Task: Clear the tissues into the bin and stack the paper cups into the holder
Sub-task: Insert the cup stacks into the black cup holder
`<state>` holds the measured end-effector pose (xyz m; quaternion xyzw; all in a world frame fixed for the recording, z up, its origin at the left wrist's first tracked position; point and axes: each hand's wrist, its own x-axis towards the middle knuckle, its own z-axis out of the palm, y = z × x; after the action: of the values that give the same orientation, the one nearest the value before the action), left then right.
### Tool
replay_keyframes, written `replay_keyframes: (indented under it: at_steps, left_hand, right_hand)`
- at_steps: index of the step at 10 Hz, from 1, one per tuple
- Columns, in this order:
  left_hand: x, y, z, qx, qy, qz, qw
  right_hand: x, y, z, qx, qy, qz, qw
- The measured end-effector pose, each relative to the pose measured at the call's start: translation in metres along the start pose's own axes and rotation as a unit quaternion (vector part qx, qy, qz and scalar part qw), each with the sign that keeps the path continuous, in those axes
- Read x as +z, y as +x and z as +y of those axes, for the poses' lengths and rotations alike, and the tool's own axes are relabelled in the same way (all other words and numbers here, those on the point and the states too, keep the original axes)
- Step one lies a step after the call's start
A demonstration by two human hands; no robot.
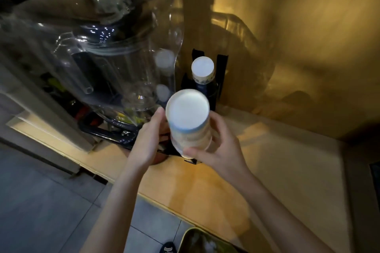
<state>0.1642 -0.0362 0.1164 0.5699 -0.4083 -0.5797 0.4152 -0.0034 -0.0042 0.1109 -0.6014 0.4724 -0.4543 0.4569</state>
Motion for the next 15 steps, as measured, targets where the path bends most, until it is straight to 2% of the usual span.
replay_keyframes:
  at_steps: [1, 2, 4, 6, 8, 10, 11, 12, 13, 15]
  left_hand:
    - [0.001, -0.004, -0.002, -0.044, -0.039, 0.025, 0.998]
    - [0.003, 0.015, -0.015, -0.029, 0.01, 0.021, 0.999]
    - [0.008, 0.017, -0.016, -0.003, -0.024, -0.042, 0.999]
    - [0.001, 0.031, -0.03, 0.029, 0.155, -0.033, 0.987]
    - [-0.004, 0.022, -0.023, 0.073, 0.115, 0.058, 0.989]
    - [-0.013, 0.003, -0.016, 0.158, 0.172, 0.024, 0.972]
    - [-0.013, 0.012, -0.017, 0.13, 0.25, 0.03, 0.959]
    - [-0.007, 0.022, -0.018, 0.122, 0.35, -0.023, 0.928]
    - [-0.002, 0.033, -0.017, 0.1, 0.355, -0.017, 0.929]
    - [0.008, 0.06, -0.023, 0.0, 0.359, -0.034, 0.933]
  right_hand:
    - [0.017, -0.005, 0.01, 0.004, -0.032, 0.01, 0.999]
    - [0.031, -0.005, 0.021, 0.001, -0.043, 0.03, 0.999]
    - [0.045, 0.005, 0.04, 0.027, -0.072, 0.075, 0.994]
    - [0.047, 0.009, 0.054, 0.039, -0.102, 0.087, 0.99]
    - [0.054, 0.007, 0.059, 0.034, -0.139, 0.096, 0.985]
    - [0.056, 0.007, 0.056, 0.031, -0.168, 0.12, 0.978]
    - [0.052, 0.001, 0.056, 0.043, -0.153, 0.138, 0.978]
    - [0.05, -0.01, 0.057, 0.041, -0.126, 0.158, 0.978]
    - [0.046, -0.018, 0.065, 0.049, -0.063, 0.203, 0.976]
    - [0.048, -0.018, 0.068, 0.045, -0.052, 0.215, 0.974]
